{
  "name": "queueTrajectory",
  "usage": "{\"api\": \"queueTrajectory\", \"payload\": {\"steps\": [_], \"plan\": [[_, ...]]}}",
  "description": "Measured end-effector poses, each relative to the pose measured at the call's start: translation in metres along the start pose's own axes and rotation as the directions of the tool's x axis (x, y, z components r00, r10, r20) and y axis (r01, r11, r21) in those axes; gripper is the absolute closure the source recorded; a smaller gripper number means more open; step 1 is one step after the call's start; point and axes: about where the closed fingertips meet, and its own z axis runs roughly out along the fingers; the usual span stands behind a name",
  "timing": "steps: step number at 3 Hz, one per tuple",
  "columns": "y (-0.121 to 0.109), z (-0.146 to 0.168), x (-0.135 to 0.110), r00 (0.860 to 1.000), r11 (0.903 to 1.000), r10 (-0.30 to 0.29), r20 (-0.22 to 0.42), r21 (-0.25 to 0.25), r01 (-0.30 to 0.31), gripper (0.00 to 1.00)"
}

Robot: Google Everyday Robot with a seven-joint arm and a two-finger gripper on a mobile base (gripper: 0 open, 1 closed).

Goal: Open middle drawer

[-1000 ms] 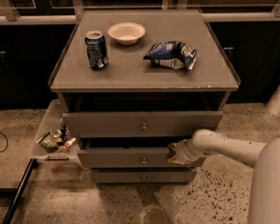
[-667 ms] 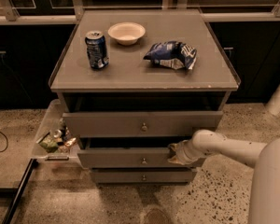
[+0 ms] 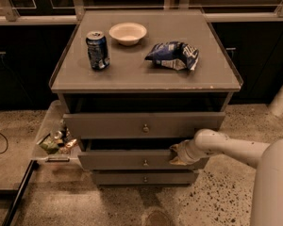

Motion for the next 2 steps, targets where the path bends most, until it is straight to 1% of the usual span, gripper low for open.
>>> {"api": "queueTrajectory", "payload": {"steps": [1, 2], "plan": [[0.0158, -0.0008, 0.0016, 1.0, 0.9996, 0.008, 0.016, -0.026, -0.008, 0.43], [0.015, -0.0033, 0.0004, 1.0, 0.9996, 0.008, 0.016, -0.026, -0.008, 0.64]]}}
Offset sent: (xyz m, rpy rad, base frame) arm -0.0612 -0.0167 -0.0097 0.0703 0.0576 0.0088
